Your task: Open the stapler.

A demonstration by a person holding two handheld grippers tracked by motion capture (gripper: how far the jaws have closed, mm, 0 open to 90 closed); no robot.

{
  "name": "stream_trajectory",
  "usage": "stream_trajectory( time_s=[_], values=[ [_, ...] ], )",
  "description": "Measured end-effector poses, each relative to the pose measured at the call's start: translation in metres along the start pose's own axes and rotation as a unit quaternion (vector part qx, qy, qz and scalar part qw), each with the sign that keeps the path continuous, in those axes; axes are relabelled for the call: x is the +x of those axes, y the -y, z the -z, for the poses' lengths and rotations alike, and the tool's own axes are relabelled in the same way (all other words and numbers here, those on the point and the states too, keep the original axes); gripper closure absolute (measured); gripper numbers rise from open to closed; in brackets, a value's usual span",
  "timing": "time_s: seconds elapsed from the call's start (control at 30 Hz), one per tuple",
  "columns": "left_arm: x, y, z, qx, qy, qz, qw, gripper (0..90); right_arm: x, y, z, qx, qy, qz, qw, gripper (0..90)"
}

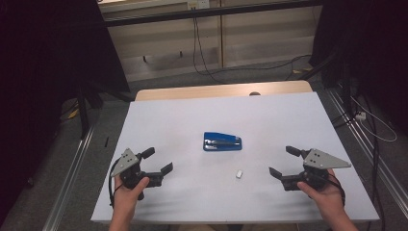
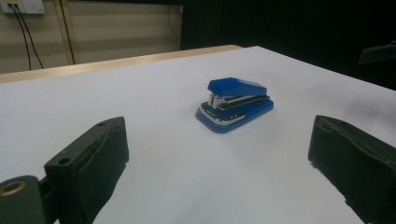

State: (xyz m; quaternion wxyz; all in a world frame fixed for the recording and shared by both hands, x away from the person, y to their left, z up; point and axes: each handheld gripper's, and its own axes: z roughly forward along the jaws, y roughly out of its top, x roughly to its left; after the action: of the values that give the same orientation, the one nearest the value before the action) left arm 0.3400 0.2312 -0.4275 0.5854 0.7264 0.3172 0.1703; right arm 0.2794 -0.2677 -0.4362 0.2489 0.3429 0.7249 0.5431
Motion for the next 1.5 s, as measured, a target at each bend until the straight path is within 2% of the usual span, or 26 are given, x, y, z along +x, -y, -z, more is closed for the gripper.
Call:
stream_trajectory(
  time_s=[0.33, 0.5, 0.63, 0.7, 0.87, 0.93, 1.03, 1.17, 1.27, 1.3, 1.37, 1.47, 1.5],
  values=[
    [-0.001, -0.001, -0.006, 0.002, 0.006, -0.001, 1.0000, 5.2, 0.000, 0.000, -0.002, 0.001, 0.002, -0.002, 1.0000, 6.4],
    [0.000, -0.002, -0.011, 0.007, 0.003, -0.003, 1.0000, 5.0, 0.001, -0.004, -0.012, 0.012, 0.004, 0.012, 0.9998, 7.1],
    [0.000, -0.003, -0.017, 0.010, 0.007, -0.001, 0.9999, 4.6, 0.001, -0.011, -0.020, 0.012, 0.000, 0.012, 0.9999, 8.1],
    [-0.001, -0.004, -0.021, 0.015, 0.009, -0.010, 0.9998, 4.0, 0.000, -0.014, -0.024, 0.014, -0.002, 0.011, 0.9998, 8.1],
    [-0.002, -0.007, -0.036, 0.020, 0.015, -0.008, 0.9997, 3.2, -0.001, -0.020, -0.038, 0.029, -0.009, 0.023, 0.9993, 8.1],
    [-0.005, -0.010, -0.046, 0.026, 0.024, -0.018, 0.9992, 3.2, -0.001, -0.023, -0.046, 0.033, -0.013, 0.025, 0.9991, 8.1],
    [-0.007, -0.010, -0.054, 0.038, 0.028, -0.019, 0.9987, 4.3, -0.002, -0.026, -0.056, 0.036, -0.020, 0.024, 0.9988, 8.1],
    [-0.009, -0.012, -0.074, 0.057, 0.033, -0.041, 0.9970, 6.3, -0.002, -0.030, -0.069, 0.039, -0.027, 0.023, 0.9986, 8.2],
    [-0.008, -0.011, -0.083, 0.063, 0.037, -0.035, 0.9967, 6.7, -0.002, -0.034, -0.077, 0.041, -0.032, 0.022, 0.9984, 8.3],
    [-0.007, -0.011, -0.091, 0.069, 0.035, -0.040, 0.9962, 7.2, -0.001, -0.035, -0.080, 0.041, -0.033, 0.022, 0.9984, 8.3],
    [-0.006, -0.012, -0.095, 0.073, 0.035, -0.040, 0.9959, 8.0, -0.001, -0.036, -0.083, 0.042, -0.035, 0.022, 0.9983, 8.3],
    [-0.005, -0.012, -0.106, 0.073, 0.042, -0.030, 0.9960, 10.4, 0.000, -0.041, -0.093, 0.045, -0.041, 0.027, 0.9978, 8.3],
    [-0.005, -0.012, -0.114, 0.089, 0.041, -0.037, 0.9945, 10.4, 0.000, -0.042, -0.095, 0.045, -0.044, 0.026, 0.9977, 8.3]
  ],
)
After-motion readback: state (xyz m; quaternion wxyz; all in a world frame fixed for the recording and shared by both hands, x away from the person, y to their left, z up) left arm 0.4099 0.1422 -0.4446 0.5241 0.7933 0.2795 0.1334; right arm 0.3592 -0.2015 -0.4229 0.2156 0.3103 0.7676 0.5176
